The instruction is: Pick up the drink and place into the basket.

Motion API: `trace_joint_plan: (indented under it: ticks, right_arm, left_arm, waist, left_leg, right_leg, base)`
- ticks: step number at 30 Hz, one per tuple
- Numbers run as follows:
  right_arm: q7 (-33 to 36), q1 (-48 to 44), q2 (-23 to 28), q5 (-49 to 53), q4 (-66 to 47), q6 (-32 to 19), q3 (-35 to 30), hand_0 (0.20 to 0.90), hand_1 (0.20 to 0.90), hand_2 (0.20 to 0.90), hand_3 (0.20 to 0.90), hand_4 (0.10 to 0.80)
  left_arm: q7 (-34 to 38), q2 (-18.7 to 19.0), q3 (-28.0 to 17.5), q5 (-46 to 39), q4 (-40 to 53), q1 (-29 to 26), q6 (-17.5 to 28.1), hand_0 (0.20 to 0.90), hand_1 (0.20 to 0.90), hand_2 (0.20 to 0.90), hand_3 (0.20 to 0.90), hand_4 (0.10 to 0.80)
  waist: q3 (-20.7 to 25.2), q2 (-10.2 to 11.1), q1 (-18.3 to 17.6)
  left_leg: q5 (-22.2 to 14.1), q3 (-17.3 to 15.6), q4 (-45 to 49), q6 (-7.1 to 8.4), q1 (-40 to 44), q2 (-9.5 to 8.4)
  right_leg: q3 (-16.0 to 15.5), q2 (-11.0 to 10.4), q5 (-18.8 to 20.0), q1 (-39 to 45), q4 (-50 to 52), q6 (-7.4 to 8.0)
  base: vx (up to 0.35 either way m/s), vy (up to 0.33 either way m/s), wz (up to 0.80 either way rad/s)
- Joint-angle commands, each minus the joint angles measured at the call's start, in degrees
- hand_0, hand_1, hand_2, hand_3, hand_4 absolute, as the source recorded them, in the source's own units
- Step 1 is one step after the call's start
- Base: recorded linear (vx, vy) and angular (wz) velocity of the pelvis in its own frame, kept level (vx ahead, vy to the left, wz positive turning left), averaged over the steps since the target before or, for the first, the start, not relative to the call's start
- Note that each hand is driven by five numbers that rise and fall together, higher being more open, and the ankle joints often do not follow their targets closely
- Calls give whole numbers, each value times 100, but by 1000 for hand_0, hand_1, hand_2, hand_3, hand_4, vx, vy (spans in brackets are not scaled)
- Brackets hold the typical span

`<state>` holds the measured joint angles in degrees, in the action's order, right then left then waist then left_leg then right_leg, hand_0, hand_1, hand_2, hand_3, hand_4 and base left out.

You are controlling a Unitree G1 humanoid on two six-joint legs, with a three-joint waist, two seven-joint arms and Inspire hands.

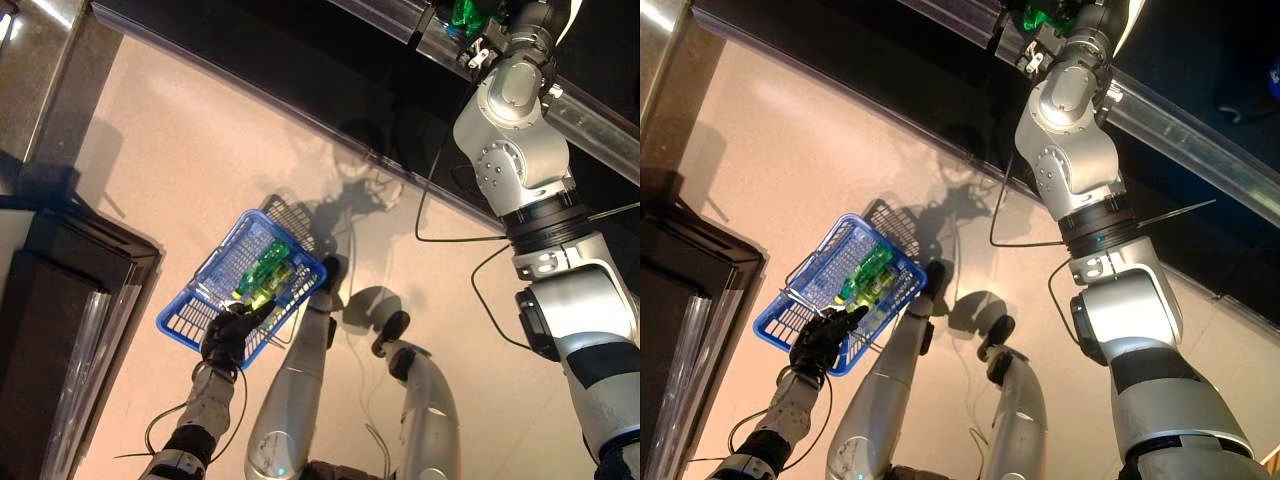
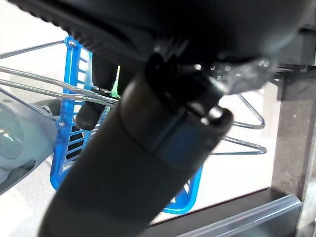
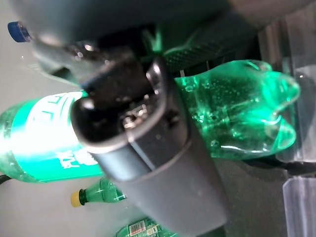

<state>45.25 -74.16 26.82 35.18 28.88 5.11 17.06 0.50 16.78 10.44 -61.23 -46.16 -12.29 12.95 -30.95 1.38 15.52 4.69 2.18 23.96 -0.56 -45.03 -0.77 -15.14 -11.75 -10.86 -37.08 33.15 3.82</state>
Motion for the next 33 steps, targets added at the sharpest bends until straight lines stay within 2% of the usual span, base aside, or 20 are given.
trace_joint_plan:
  ticks: [1,5,10,12,15,16,18,25,33]
  right_arm:
    - [-7,-543,549,-481,-1208,-809,-36,300,300,300,200,100]
    - [-203,-152,561,-702,-1806,-762,-151,300,300,300,200,100]
    - [-917,734,415,-1017,-3042,-450,-516,300,300,300,200,100]
    - [-917,734,415,-1017,-3042,-450,-516,300,300,300,200,100]
    - [-1368,1210,203,-1155,-3482,-400,-607,300,300,300,200,100]
    - [-1588,1458,94,-1224,-3660,-416,-633,300,300,300,200,100]
    - [-1746,1711,7,-1181,-3834,-420,-634,300,300,300,200,100]
    - [-2471,2720,-316,-1055,-4453,-362,-368,300,300,300,200,100]
    - [-2961,3463,-499,-905,-4414,-427,121,300,300,300,200,100]
  left_arm:
    - [-594,433,-43,-76,574,918,915,300,300,300,200,100]
    - [-789,482,-95,-146,865,852,1101,300,300,300,200,100]
    - [-1031,517,-211,-238,1714,769,1232,300,300,300,200,100]
    - [-1031,517,-211,-238,1714,769,1232,300,300,300,200,100]
    - [-1181,428,-266,-222,2045,752,1320,300,300,300,200,100]
    - [-1223,374,-308,-201,2229,739,1324,300,300,300,200,100]
    - [-1302,324,-332,-201,2419,762,1309,300,300,300,200,100]
    - [-1536,286,-211,96,3411,774,1124,300,300,300,200,100]
    - [-1802,416,-66,201,4138,843,886,300,300,300,200,100]
  waist:
    - [116,-323,25]
    - [116,-322,-32]
    - [116,-344,-141]
    - [116,-344,-141]
    - [116,-363,-190]
    - [116,-381,-211]
    - [116,-390,-237]
    - [116,-405,-276]
    - [330,-385,-259]
  left_leg:
    - [-674,21,24,-97,708,-148]
    - [-658,-20,-79,-64,953,-116]
    - [-601,-59,-259,6,1415,-106]
    - [-601,-59,-259,6,1415,-106]
    - [-545,-65,-344,39,1616,-105]
    - [-375,-85,-419,34,1664,-84]
    - [-351,-74,-450,50,1786,-88]
    - [-292,-16,-599,115,2353,-79]
    - [-201,64,-854,187,2765,-23]
  right_leg:
    - [29,-46,630,266,-63,79]
    - [43,-34,560,466,-78,61]
    - [50,-42,432,877,-140,4]
    - [50,-42,432,877,-140,4]
    - [42,-49,385,1064,-183,-46]
    - [-25,-46,480,1122,-252,-133]
    - [-29,-49,460,1262,-285,-152]
    - [-96,-83,399,1896,-431,-200]
    - [-208,-71,421,2438,-750,-215]
  base:
    - [-82,-64,-3]
    - [-59,-47,-1]
    - [-53,-40,-9]
    - [-11,-8,-4]
    - [-77,-13,2]
    - [-111,4,3]
    - [-49,2,2]
    - [1,-5,1]
    - [35,-24,7]
